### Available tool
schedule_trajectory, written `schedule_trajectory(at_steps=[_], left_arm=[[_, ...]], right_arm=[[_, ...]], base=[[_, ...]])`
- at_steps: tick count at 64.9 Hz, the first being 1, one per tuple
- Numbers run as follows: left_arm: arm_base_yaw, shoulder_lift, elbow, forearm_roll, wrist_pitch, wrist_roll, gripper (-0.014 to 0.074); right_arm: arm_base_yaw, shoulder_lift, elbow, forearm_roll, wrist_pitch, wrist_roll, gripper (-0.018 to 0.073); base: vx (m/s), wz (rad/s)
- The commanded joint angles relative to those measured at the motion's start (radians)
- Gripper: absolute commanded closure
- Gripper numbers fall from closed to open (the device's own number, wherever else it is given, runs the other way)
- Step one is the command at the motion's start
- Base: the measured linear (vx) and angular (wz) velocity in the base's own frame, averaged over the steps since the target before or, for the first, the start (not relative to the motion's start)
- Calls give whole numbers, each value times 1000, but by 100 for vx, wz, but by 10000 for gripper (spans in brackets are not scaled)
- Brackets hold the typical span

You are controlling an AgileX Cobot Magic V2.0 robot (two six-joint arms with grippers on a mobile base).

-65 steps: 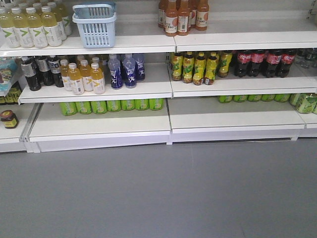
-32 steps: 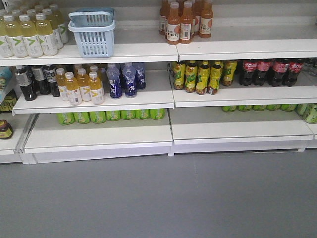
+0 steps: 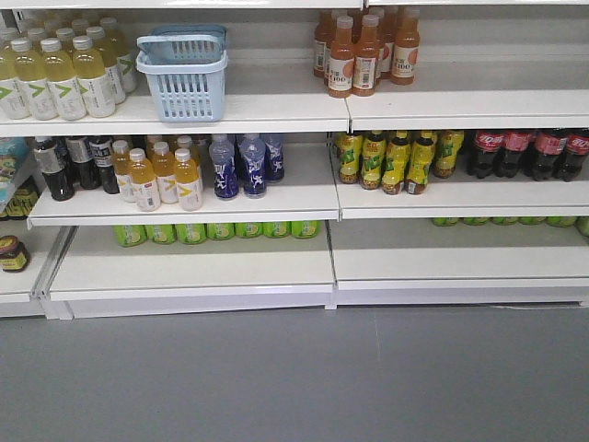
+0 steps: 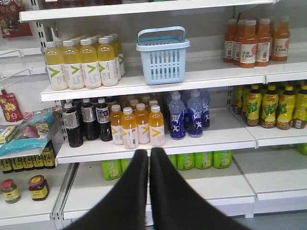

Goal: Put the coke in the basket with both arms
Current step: 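Drive the base toward the shelf holding the light-blue basket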

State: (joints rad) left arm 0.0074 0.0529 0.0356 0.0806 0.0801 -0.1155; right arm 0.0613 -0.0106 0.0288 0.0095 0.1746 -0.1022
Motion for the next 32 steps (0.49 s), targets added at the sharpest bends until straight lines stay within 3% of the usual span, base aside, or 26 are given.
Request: schedule_trajectory(at_steps=[1, 32], left_arm=[[-3, 10, -33, -7, -67, -9, 603], [-3, 10, -33, -7, -67, -9, 603]], right_arm=[[0, -13, 7, -1, -72, -4, 561], [0, -13, 7, -1, -75, -4, 561]], base=[[15, 5], [16, 5]])
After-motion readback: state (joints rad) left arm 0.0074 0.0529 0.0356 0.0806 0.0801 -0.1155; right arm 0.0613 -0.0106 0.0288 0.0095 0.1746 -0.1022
